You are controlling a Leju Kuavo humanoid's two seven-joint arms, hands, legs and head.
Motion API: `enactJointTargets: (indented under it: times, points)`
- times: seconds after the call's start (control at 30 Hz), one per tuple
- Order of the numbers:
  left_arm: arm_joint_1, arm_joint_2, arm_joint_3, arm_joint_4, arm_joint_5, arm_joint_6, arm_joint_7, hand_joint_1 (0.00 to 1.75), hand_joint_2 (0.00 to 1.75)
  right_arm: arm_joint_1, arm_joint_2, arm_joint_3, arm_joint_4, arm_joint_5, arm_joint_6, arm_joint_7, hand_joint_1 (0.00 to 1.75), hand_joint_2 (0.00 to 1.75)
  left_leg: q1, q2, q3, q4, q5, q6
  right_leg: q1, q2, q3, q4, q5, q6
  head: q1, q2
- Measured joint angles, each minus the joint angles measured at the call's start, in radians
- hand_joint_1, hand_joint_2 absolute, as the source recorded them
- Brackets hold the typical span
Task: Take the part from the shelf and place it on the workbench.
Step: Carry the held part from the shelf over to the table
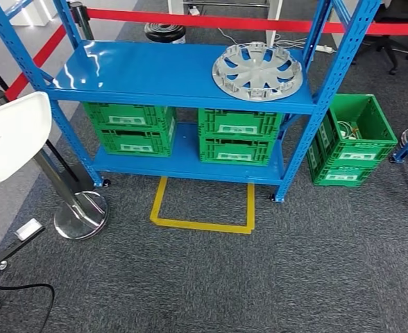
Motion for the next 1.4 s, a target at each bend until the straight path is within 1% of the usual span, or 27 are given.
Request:
enactJointTargets:
  times: [0.03,0.07,0.17,0.2,0.27,0.3,0.33,0.4,0.47,0.53,0.57,0.67,0.7,0.73,0.8,0.87,0.93,0.97,1.03,1.07,1.1,1.17,1.2,1.23,1.3,1.33,1.4]
  points:
    - [0.003,0.001,0.004,0.000,0.001,-0.002,0.000,1.75,1.75,0.001,0.001,0.000,0.000,0.000,-0.001,0.000,0.00,0.00,0.003,-0.001,-0.003,0.003,-0.008,-0.007,-0.001,-0.002,-0.008,0.000,0.011,-0.007,0.001,0.000]
    - [0.006,0.003,0.008,-0.001,0.002,-0.004,0.000,1.75,1.75,0.002,0.002,0.000,0.000,0.000,-0.001,0.000,0.00,0.00,0.005,-0.003,-0.010,0.021,-0.037,-0.013,-0.002,-0.005,-0.018,-0.001,0.023,-0.014,-0.001,0.000]
    - [0.012,0.006,0.014,-0.001,0.005,-0.012,0.000,1.75,1.75,0.004,0.005,0.000,0.001,0.000,-0.002,0.001,0.00,0.00,0.011,-0.006,-0.050,0.192,-0.196,-0.031,-0.004,-0.011,-0.061,0.001,0.063,-0.024,-0.006,0.000]
    - [0.013,0.006,0.015,-0.001,0.007,-0.013,0.000,1.75,1.75,0.005,0.006,0.000,0.001,0.000,-0.002,0.001,0.00,0.00,0.013,-0.006,-0.058,0.256,-0.223,-0.035,-0.004,-0.012,-0.079,0.005,0.077,-0.024,-0.006,0.000]
    - [0.016,0.006,0.017,-0.001,0.008,-0.014,0.000,1.75,1.75,0.005,0.006,0.000,0.001,0.001,-0.002,0.001,0.00,0.00,0.018,-0.006,-0.035,0.304,-0.200,-0.040,-0.005,-0.013,-0.116,0.018,0.099,-0.019,-0.006,0.000]
    - [0.016,0.006,0.018,-0.001,0.009,-0.014,0.000,1.75,1.75,0.005,0.006,0.000,0.001,0.001,-0.002,0.001,0.00,0.00,0.021,-0.006,0.002,0.274,-0.172,-0.042,-0.006,-0.013,-0.137,0.027,0.108,-0.016,-0.006,0.000]
    - [0.016,0.007,0.020,-0.002,0.009,-0.014,0.000,1.75,1.75,0.005,0.007,0.000,0.000,0.001,-0.002,0.001,0.00,0.00,0.023,-0.006,0.053,0.216,-0.154,-0.042,-0.007,-0.013,-0.155,0.038,0.114,-0.011,-0.007,0.000]
    - [0.015,0.008,0.025,-0.005,0.009,-0.014,0.000,1.75,1.75,0.005,0.008,0.000,0.000,0.001,-0.002,0.000,0.00,0.00,0.023,-0.009,0.157,0.074,-0.167,-0.037,-0.005,-0.011,-0.183,0.058,0.125,-0.001,-0.008,0.000]
    - [0.016,0.010,0.028,-0.008,0.010,-0.015,0.000,1.75,1.75,0.005,0.008,0.000,0.000,0.002,-0.002,-0.001,0.00,0.00,0.019,-0.010,0.195,0.005,-0.190,-0.023,-0.004,-0.009,-0.197,0.067,0.140,0.011,-0.008,0.000]
    - [0.018,0.011,0.029,-0.009,0.010,-0.017,0.000,1.75,1.75,0.008,0.008,0.000,0.000,0.002,-0.002,-0.001,0.00,0.00,0.018,-0.007,0.178,0.001,-0.177,-0.006,-0.006,-0.008,-0.209,0.071,0.141,0.022,-0.008,0.000]
    - [0.018,0.011,0.029,-0.009,0.010,-0.019,0.000,1.75,1.75,0.009,0.008,0.000,0.001,0.002,-0.001,-0.001,0.00,0.00,0.019,-0.005,0.166,0.000,-0.166,0.003,-0.008,-0.006,-0.221,0.087,0.119,0.028,-0.007,0.000]
    - [0.020,0.010,0.029,-0.012,0.011,-0.026,0.000,1.75,1.75,0.010,0.008,0.000,0.001,0.003,0.001,-0.002,0.00,0.00,0.018,-0.002,0.122,0.000,-0.131,0.017,-0.010,-0.003,-0.275,0.242,-0.020,0.038,-0.001,0.000]
    - [0.022,0.010,0.029,-0.012,0.012,-0.029,0.000,1.75,1.75,0.010,0.008,0.000,0.001,0.003,0.001,-0.002,0.00,0.00,0.017,-0.002,0.106,0.001,-0.119,0.018,-0.010,-0.003,-0.287,0.304,-0.049,0.039,-0.001,0.000]
    - [0.024,0.009,0.029,-0.012,0.012,-0.031,0.000,1.75,1.75,0.010,0.008,0.000,0.001,0.003,0.001,-0.002,0.00,0.00,0.015,-0.002,0.091,0.002,-0.108,0.018,-0.010,-0.003,-0.289,0.346,-0.057,0.039,-0.001,0.000]
    - [0.028,0.007,0.029,-0.013,0.017,-0.036,0.000,1.75,1.75,0.010,0.008,0.000,0.001,0.004,0.001,-0.002,0.00,0.00,0.012,-0.001,0.062,0.003,-0.086,0.016,-0.009,-0.003,-0.240,0.326,-0.008,0.034,-0.001,0.000]
    - [0.032,0.006,0.031,-0.016,0.021,-0.040,0.001,1.75,1.75,0.009,0.008,0.000,0.001,0.004,0.001,-0.002,0.00,0.00,0.009,-0.002,0.041,0.004,-0.065,0.012,-0.006,-0.002,-0.128,0.178,0.035,0.021,-0.001,0.000]
    - [0.034,0.006,0.033,-0.020,0.024,-0.045,0.002,1.75,1.75,0.007,0.008,0.000,0.000,0.004,0.001,-0.002,0.00,0.00,0.008,-0.001,0.031,0.003,-0.045,0.004,-0.001,-0.001,-0.041,0.043,0.027,0.014,-0.002,0.000]
    - [0.035,0.006,0.033,-0.022,0.025,-0.047,0.002,1.75,1.75,0.007,0.008,0.000,0.000,0.004,0.001,-0.002,0.00,0.00,0.009,-0.001,0.029,0.002,-0.036,-0.002,0.001,-0.001,-0.028,0.014,0.020,0.012,-0.002,0.000]
    - [0.037,0.006,0.033,-0.025,0.029,-0.049,0.002,1.75,1.75,0.009,0.009,0.000,0.000,0.004,0.001,-0.002,0.00,0.00,0.011,-0.003,0.024,-0.001,-0.025,-0.013,0.001,-0.002,-0.040,0.005,0.035,0.004,-0.001,0.000]
    - [0.038,0.007,0.035,-0.026,0.031,-0.050,0.002,1.75,1.75,0.009,0.010,0.000,0.000,0.005,0.001,-0.002,0.00,0.00,0.012,-0.004,0.017,0.008,-0.042,-0.018,-0.001,-0.004,-0.046,0.003,0.045,-0.004,-0.001,0.000]
    - [0.039,0.007,0.036,-0.026,0.032,-0.051,0.002,1.75,1.75,0.009,0.010,0.000,0.000,0.005,0.001,-0.002,0.00,0.00,0.013,-0.006,0.006,0.037,-0.078,-0.024,-0.004,-0.006,-0.054,0.001,0.057,-0.012,-0.003,0.000]
    - [0.040,0.006,0.038,-0.026,0.034,-0.051,0.002,1.75,1.75,0.009,0.011,0.000,0.000,0.005,0.001,-0.002,0.00,0.00,0.016,-0.008,-0.025,0.153,-0.183,-0.034,-0.005,-0.008,-0.075,0.004,0.079,-0.020,-0.006,0.000]
    - [0.041,0.006,0.039,-0.026,0.035,-0.052,0.002,1.75,1.75,0.009,0.012,0.000,0.000,0.005,0.001,-0.002,0.00,0.00,0.017,-0.008,-0.039,0.222,-0.220,-0.038,-0.005,-0.009,-0.091,0.009,0.089,-0.021,-0.006,0.000]
    - [0.041,0.006,0.039,-0.026,0.036,-0.052,0.002,1.75,1.75,0.009,0.012,0.000,0.000,0.006,0.001,-0.002,0.00,0.00,0.018,-0.008,-0.042,0.271,-0.234,-0.041,-0.005,-0.009,-0.108,0.015,0.096,-0.020,-0.006,0.000]
    - [0.042,0.006,0.040,-0.027,0.039,-0.052,0.002,1.75,1.75,0.009,0.012,0.000,0.000,0.006,0.001,-0.002,0.00,0.00,0.021,-0.008,-0.002,0.268,-0.202,-0.044,-0.006,-0.009,-0.141,0.033,0.107,-0.016,-0.006,0.000]
    - [0.042,0.006,0.040,-0.027,0.040,-0.053,0.002,1.75,1.75,0.009,0.012,0.000,0.000,0.006,0.001,-0.002,0.00,0.00,0.022,-0.008,0.041,0.216,-0.175,-0.044,-0.007,-0.009,-0.155,0.043,0.111,-0.013,-0.006,0.000]
    - [0.042,0.007,0.041,-0.029,0.042,-0.054,0.002,1.75,1.75,0.009,0.013,0.000,0.000,0.007,0.001,-0.002,0.00,0.00,0.021,-0.009,0.129,0.091,-0.160,-0.040,-0.005,-0.008,-0.177,0.061,0.117,-0.005,-0.006,0.000]
